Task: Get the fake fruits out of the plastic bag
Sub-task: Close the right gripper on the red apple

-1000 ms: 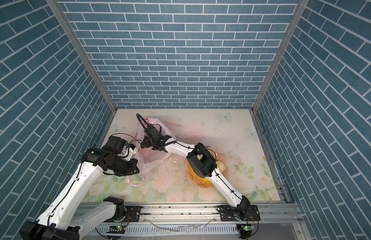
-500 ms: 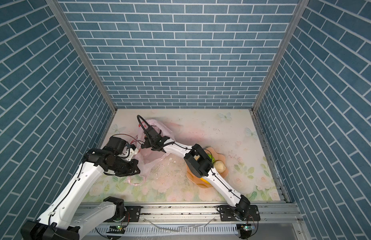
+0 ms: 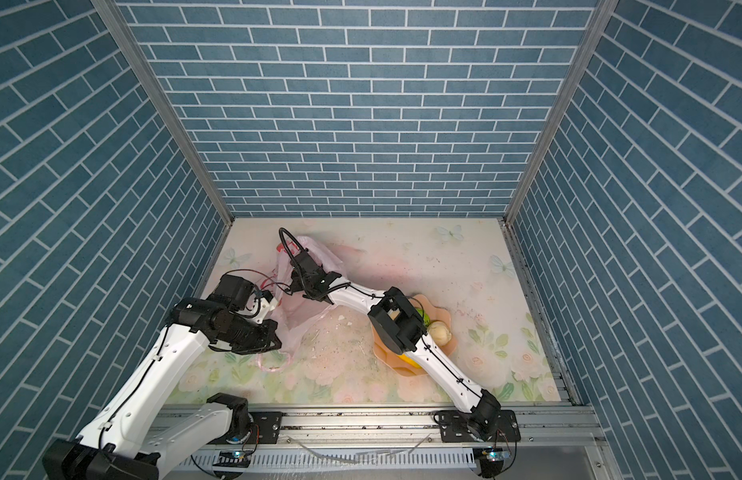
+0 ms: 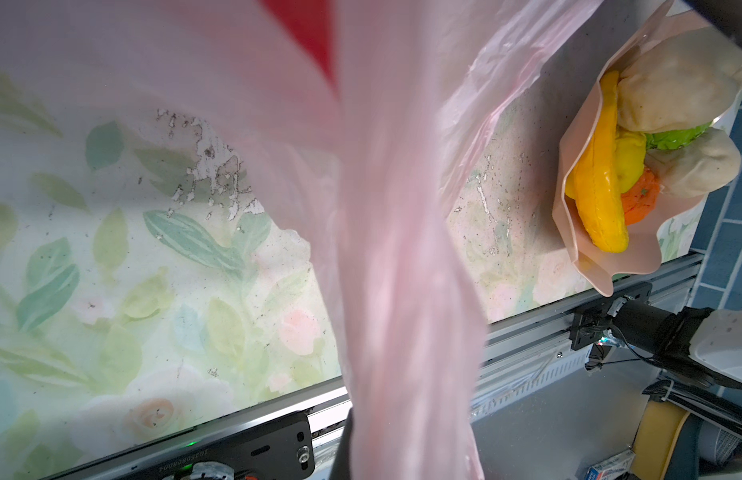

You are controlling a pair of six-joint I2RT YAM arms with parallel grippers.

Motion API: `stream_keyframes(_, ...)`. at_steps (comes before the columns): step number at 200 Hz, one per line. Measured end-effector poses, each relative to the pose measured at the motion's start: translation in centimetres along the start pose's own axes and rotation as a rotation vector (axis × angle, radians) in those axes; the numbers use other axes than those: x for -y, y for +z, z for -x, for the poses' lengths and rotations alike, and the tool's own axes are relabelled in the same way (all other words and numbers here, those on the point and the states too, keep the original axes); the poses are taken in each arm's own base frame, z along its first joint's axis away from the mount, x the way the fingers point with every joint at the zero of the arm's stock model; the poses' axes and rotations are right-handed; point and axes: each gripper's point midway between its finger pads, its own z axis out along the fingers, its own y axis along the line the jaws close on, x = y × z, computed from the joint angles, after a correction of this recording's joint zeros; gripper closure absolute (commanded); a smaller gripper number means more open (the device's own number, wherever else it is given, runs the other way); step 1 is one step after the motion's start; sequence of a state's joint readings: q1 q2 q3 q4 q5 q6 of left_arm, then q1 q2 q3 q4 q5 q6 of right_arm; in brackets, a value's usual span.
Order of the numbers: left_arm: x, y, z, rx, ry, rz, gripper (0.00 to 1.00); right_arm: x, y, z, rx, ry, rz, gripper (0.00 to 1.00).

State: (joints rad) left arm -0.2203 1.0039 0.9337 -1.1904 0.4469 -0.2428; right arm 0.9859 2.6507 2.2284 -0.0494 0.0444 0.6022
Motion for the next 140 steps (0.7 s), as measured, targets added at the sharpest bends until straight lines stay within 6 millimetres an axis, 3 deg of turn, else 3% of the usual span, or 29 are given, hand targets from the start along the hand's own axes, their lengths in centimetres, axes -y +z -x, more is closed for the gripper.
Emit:
stream_keyframes(47, 0.0, 0.0, 0.4, 0.018, -0.001, 0.002, 0.99, 0.4, 0.3, 0.2, 0.027, 0.021, 0.017, 0.35)
stream_keyframes(80, 0.0, 0.0, 1.4, 0.058, -0.021, 0.006, 0.98, 0.9, -0.7, -0.1, 0.032, 0.027, 0.022, 0.43)
stream_keyframes(140, 0.4, -0.4, 6.3, 0.174, -0.055, 0.014, 0.98, 1.9, -3.4, -1.5, -0.014, 0.028, 0.012, 0.50)
